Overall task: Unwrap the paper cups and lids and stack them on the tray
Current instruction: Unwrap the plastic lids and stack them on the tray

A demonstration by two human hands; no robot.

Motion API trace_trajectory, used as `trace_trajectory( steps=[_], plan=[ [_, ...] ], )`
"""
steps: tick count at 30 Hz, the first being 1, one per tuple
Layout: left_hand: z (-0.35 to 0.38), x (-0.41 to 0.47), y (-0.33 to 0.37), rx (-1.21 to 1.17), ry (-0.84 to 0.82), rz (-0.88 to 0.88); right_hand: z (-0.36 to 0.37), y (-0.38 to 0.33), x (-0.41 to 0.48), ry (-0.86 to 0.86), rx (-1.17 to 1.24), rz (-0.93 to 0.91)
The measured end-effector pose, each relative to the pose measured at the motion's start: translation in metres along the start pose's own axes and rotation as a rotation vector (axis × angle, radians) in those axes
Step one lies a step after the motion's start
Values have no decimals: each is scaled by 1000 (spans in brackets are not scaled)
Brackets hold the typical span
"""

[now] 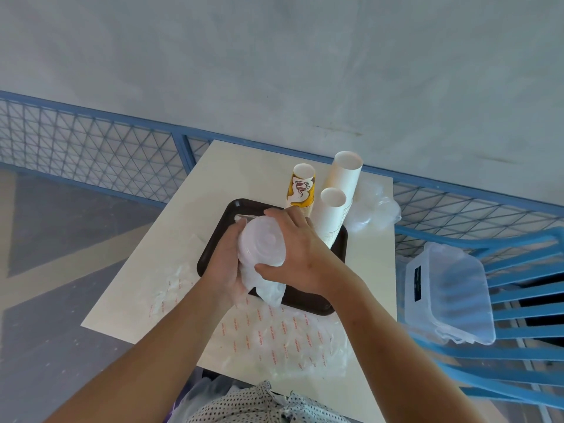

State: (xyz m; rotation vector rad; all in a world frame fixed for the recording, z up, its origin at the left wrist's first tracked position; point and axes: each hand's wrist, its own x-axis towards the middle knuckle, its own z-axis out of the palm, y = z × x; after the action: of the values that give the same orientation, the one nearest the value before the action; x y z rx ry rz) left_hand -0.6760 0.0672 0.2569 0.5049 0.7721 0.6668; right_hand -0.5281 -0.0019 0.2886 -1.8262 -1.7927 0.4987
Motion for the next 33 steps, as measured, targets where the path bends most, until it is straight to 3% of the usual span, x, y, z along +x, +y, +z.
trace_trajectory(
  steps=[7, 16, 24, 33],
  plan=[
    [-28, 18, 33, 59, -76, -110, 20, -19, 33, -49, -44, 49],
    [-65, 40, 88, 179, -183, -70, 51, -55, 91, -68, -104, 80],
    [-108, 81, 114, 267, -52, -163, 80, -70, 131, -136, -123, 193],
    [-139, 91, 125, 241, -244, -215, 107, -84, 148, -103, -153, 265]
  ],
)
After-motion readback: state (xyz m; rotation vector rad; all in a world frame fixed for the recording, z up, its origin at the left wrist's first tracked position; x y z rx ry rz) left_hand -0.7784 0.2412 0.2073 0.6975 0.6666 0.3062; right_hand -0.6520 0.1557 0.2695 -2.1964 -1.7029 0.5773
